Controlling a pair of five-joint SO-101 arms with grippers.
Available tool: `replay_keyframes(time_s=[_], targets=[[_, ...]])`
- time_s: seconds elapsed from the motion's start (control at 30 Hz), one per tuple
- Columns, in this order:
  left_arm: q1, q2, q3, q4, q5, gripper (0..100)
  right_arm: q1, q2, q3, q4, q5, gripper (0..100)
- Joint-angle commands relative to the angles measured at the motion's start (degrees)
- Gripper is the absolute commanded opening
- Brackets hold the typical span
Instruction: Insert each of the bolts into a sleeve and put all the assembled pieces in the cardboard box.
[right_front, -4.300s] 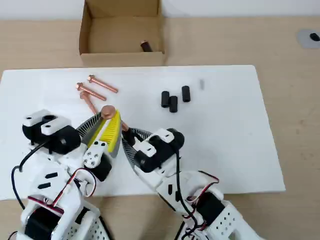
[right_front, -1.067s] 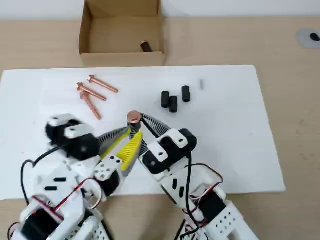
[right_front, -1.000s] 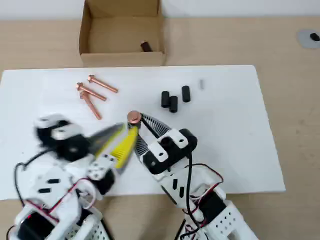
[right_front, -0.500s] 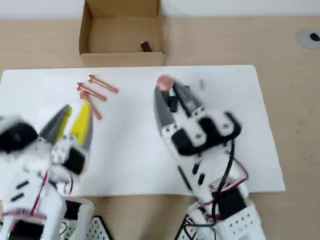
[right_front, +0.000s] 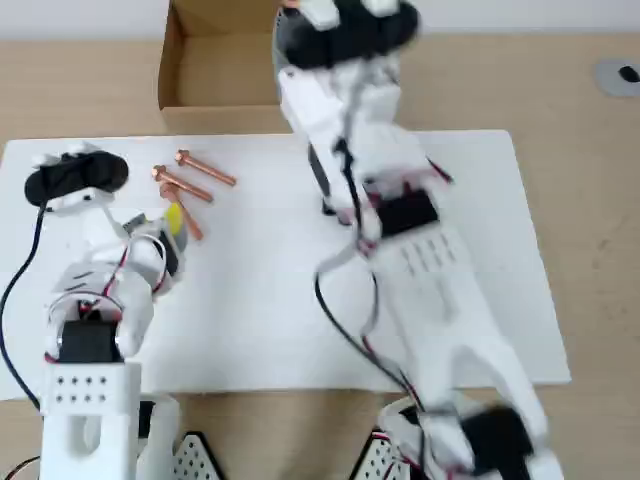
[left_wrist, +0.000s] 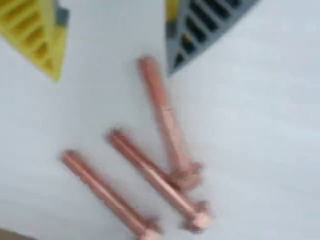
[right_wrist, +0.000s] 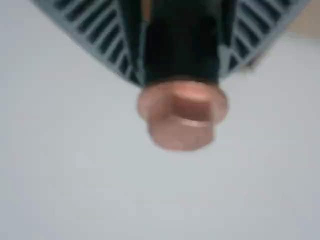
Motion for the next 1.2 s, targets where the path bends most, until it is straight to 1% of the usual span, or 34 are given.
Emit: replay_keyframes(time_s=[0.0, 0.13, 0.2, 0.37, 0.57, 0.77, 1.0, 1.17], targets=[[-2.4, 5.5, 0.4, -6.1, -0.4, 15, 1.8, 11.8, -11.7, -1.7, 0.0, 0.9], [-2.5, 13.4, -1.8, -6.9, -0.4, 15, 1.8, 22.7, -20.1, -1.3, 0.0, 0.9], [-2.5, 18.5, -3.8, -6.9, -0.3, 15, 1.8, 27.5, -24.2, 0.8, 0.0, 0.9], [-2.5, 32.7, -11.9, -6.9, -0.2, 15, 3.3, 37.8, -34.9, 5.1, -1.8, 0.9], [-2.2, 48.0, -21.3, -6.9, -0.3, 15, 7.2, 48.4, -49.5, 12.7, -2.0, 0.9], [-2.2, 61.1, -30.7, -6.8, -0.1, 11, 8.4, 58.6, -64.3, 18.8, -2.0, 0.9], [-2.4, 70.6, -36.8, -6.7, 0.1, 11, 8.3, 68.0, -78.2, 24.2, -2.0, 0.9], [-2.6, 72.8, -39.1, -6.4, 3.8, 11, 8.3, 72.7, -84.3, 27.5, -2.0, 0.9]])
